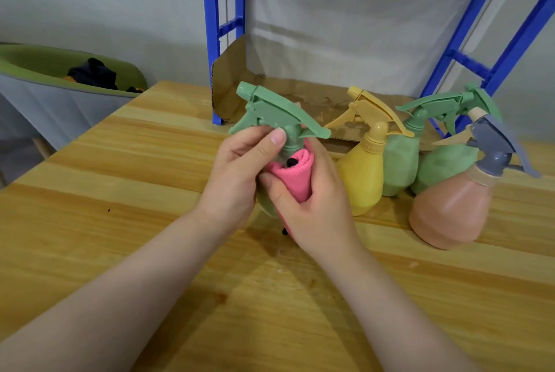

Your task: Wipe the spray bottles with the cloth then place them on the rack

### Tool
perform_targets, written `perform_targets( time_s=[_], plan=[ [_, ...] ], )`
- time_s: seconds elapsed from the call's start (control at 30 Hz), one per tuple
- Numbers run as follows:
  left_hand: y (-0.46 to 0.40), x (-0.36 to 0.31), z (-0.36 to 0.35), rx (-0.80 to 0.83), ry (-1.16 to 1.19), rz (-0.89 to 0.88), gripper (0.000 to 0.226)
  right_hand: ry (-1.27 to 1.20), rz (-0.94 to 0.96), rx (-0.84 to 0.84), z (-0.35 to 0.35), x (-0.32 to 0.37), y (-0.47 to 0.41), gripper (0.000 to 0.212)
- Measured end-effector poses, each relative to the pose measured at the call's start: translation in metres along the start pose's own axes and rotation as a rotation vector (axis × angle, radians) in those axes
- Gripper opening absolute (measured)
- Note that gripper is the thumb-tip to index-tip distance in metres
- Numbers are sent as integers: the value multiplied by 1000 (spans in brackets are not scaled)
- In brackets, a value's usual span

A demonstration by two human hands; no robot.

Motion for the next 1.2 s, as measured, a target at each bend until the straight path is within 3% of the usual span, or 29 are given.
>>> perform_targets(
  time_s=[0.13,0.37,0.53,0.73,0.87,1.07,1.2],
  plan=[
    [-6,-3,5,-174,47,-7,20,23,-50,55,-4,-7,1,80],
    [-17,-11,16,-346,152,1,20,62,-34,143,-2,-12,2,88],
    [-25,-22,26,-405,251,-15,29,-75,-128,277,-6,-18,5,96],
    [-20,-20,23,-268,153,58,31,-96,-113,279,0,-13,3,89],
    [-13,-11,17,-44,20,152,26,-73,-45,299,6,-6,-1,72],
    [-5,-5,11,207,22,198,33,-44,-68,310,15,-3,-2,42],
    [-2,1,9,225,-72,207,41,-87,-86,259,13,-3,-4,61]
  ],
)
Point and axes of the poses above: each hand's wrist, its own y-axis away from the middle knuckle, its own z-axis out of the back of the hand, x = y × z, the point moved 1 cm from there along -y, towards the middle knuckle, and after that the axes turned 15 degrees about -z, right-handed, at the moved point
